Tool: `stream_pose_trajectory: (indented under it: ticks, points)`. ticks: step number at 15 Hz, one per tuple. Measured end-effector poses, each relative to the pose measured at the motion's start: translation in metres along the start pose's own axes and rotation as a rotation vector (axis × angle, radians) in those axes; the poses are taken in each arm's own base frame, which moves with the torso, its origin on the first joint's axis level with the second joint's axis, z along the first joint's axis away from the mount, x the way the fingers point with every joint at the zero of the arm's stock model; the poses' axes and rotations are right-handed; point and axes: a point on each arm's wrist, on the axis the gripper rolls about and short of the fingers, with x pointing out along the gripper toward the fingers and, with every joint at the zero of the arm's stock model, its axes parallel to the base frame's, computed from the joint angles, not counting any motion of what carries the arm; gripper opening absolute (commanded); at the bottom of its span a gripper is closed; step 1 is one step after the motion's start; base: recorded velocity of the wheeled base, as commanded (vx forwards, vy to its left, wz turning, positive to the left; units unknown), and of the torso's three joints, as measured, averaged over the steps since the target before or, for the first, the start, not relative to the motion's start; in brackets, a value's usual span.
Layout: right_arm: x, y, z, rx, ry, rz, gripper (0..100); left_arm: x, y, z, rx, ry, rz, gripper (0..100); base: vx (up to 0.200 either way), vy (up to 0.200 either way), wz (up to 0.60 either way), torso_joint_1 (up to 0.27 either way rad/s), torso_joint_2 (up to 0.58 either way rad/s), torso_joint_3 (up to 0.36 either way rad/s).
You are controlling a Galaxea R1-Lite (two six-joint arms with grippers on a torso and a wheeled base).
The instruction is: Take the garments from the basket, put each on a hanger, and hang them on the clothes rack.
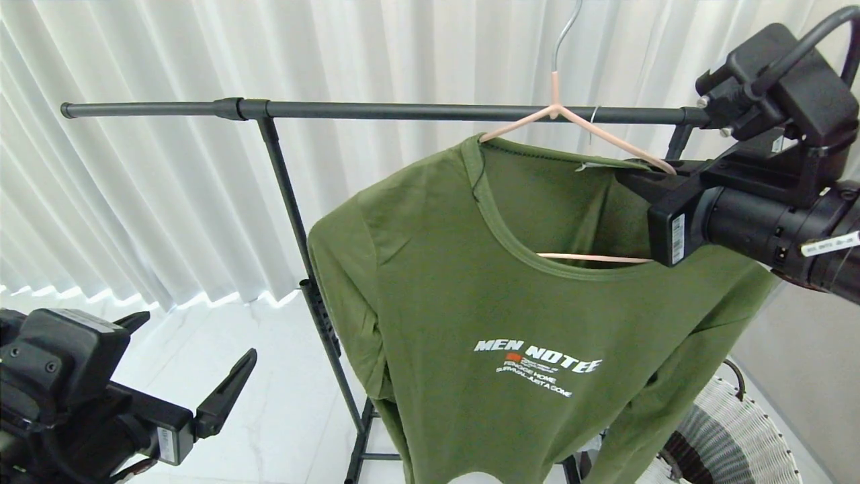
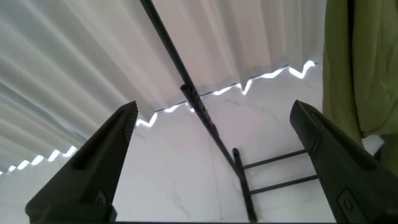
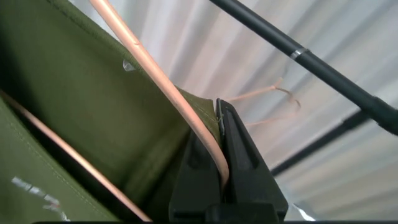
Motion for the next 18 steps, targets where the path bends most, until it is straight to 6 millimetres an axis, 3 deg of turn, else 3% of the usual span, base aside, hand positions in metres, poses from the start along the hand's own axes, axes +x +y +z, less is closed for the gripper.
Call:
stream_pose_trajectory:
  ticks: [6, 8, 12, 18]
  points:
    - [-0.007, -0.012, -0.014, -0.045, 0.180, -0.148, 0, -0.011, 0.007, 0.003, 0.101, -0.048, 0.033, 100, 0.000, 0.000, 0.00, 0.000, 0.00, 0.000]
    - [-0.016, -0.020, -0.020, -0.066, 0.255, -0.210, 0, -0.013, 0.009, 0.004, 0.097, -0.055, 0.047, 100, 0.000, 0.200, 0.00, 0.005, 0.00, 0.005]
    - [-0.027, -0.034, -0.021, -0.056, 0.266, -0.274, 0, -0.013, 0.010, 0.005, 0.095, -0.059, 0.052, 100, 0.000, 0.200, 0.00, 0.004, 0.00, 0.000]
    - [-0.030, -0.036, -0.027, -0.065, 0.306, -0.336, 0, -0.014, 0.010, 0.003, 0.099, -0.058, 0.045, 100, 0.000, 0.000, 0.00, 0.000, 0.00, 0.000]
